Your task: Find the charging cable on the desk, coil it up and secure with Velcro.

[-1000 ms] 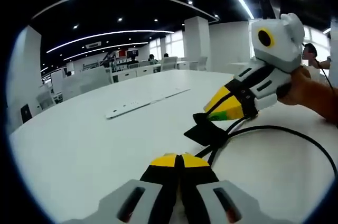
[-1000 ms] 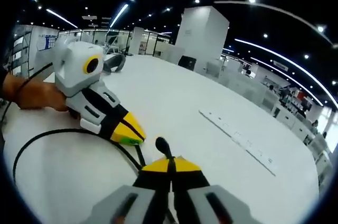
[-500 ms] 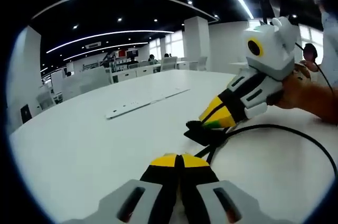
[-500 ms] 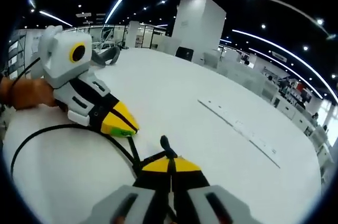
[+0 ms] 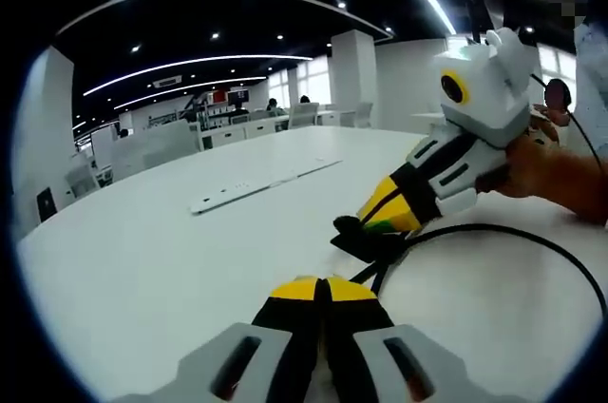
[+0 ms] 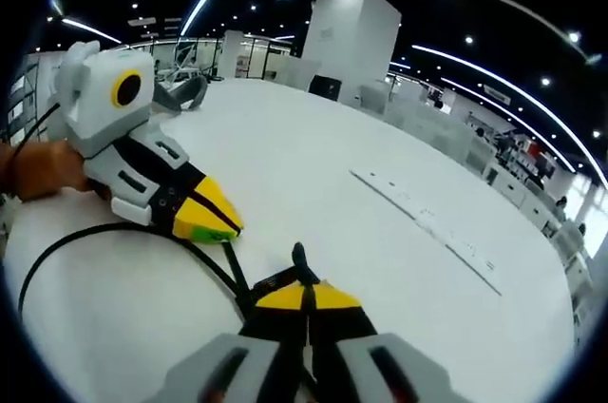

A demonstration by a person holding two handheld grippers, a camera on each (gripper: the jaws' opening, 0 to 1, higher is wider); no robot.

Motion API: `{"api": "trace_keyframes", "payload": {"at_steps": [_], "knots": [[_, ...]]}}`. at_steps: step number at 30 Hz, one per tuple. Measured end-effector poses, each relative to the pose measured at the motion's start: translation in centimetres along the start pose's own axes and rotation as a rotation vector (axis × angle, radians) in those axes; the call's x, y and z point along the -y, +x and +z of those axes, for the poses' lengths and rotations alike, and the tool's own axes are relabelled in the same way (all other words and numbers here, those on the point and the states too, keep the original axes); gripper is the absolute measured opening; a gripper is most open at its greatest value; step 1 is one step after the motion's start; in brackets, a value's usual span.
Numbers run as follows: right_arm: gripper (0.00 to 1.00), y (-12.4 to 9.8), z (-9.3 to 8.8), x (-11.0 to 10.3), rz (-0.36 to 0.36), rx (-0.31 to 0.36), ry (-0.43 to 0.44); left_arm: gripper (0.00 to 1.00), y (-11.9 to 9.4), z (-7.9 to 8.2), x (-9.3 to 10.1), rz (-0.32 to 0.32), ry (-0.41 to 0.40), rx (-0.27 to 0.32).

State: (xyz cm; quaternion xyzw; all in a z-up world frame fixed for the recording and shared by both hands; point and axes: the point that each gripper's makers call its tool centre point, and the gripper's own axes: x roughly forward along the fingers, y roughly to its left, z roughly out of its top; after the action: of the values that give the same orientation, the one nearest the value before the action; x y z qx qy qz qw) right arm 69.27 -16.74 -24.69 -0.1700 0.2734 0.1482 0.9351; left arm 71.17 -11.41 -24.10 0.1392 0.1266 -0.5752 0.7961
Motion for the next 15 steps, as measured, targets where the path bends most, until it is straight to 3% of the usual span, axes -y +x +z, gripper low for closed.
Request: {"api": "trace_keyframes", "payload": {"at_steps": [5, 9, 15], "knots": [[0.02, 0.4, -0.3, 0.6, -0.057, -0.05, -0.027, 0.02, 0.0, 0.0, 0.0, -0.001, -0.001, 0.001], [0.03, 0.3, -0.3, 0.8, -0.048, -0.049, -0.031, 0.02, 0.0, 0.0, 0.1, -0.002, -0.003, 0.004], [0.03, -1.6, 0.7, 0.7, -0.013, 0.054, 0.149, 0.02, 0.0, 0.0, 0.1, -0.002, -0.005, 0.004]]}}
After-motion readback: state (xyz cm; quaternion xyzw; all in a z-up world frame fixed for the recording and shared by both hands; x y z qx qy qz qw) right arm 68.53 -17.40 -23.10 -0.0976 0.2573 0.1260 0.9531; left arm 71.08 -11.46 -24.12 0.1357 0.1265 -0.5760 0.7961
